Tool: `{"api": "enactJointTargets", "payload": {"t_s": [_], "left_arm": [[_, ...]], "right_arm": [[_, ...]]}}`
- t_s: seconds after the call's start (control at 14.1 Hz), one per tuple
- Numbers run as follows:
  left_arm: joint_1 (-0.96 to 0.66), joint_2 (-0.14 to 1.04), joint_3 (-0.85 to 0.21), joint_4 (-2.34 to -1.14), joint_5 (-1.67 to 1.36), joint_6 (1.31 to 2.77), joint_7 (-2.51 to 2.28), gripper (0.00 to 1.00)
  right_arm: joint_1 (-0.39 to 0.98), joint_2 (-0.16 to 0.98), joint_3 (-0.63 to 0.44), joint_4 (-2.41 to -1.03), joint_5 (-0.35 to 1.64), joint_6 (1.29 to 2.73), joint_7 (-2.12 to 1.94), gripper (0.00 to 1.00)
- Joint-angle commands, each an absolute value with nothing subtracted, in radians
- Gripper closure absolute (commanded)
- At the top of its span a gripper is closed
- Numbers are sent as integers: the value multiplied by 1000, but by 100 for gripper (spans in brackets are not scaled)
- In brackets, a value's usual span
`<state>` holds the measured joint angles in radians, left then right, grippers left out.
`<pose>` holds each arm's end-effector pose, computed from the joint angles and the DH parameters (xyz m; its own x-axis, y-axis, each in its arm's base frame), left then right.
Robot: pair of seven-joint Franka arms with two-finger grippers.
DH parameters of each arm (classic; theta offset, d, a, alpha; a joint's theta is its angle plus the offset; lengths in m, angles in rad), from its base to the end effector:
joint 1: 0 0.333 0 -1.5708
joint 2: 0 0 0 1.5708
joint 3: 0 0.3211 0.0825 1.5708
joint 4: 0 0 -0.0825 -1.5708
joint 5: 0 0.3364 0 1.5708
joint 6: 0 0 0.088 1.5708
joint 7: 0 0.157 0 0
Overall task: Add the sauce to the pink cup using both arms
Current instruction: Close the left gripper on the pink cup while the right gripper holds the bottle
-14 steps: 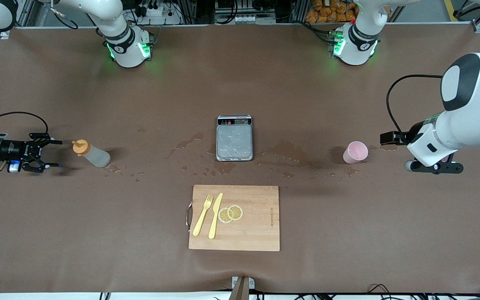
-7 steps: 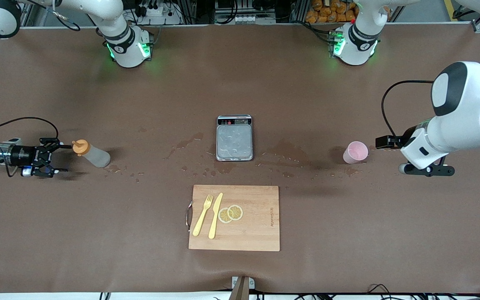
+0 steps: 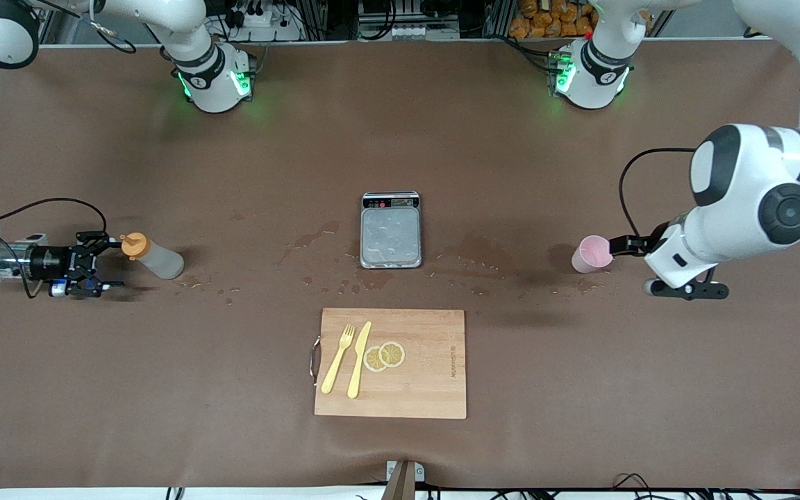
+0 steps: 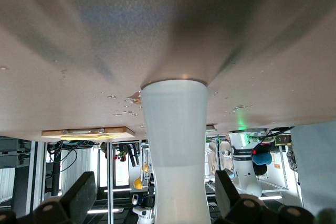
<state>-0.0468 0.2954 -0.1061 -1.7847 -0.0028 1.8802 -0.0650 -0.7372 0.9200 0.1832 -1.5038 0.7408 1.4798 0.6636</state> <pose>0.5553 -0.0827 0.3537 0.9763 -0.0855 -0.1987 -0.0831 -0.9963 0.0204 0.5251 -0.2079 0.1504 -0.0210 -0.3201 -0.9471 -0.9974 -0.0592 0.0421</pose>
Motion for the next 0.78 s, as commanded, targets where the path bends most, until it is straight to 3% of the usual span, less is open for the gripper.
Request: {"api": "enactJointTargets", "payload": {"t_s": [0.0, 0.71], "left_arm": [[-61, 324, -107, -1787, 28, 1919, -97, 0], [-51, 426, -107, -1775, 44, 2068, -169, 0]], "right_arm": [[-724, 951, 186, -1480, 759, 1474, 681, 0], [-674, 969, 184, -1488, 753, 1479, 649, 0]]}}
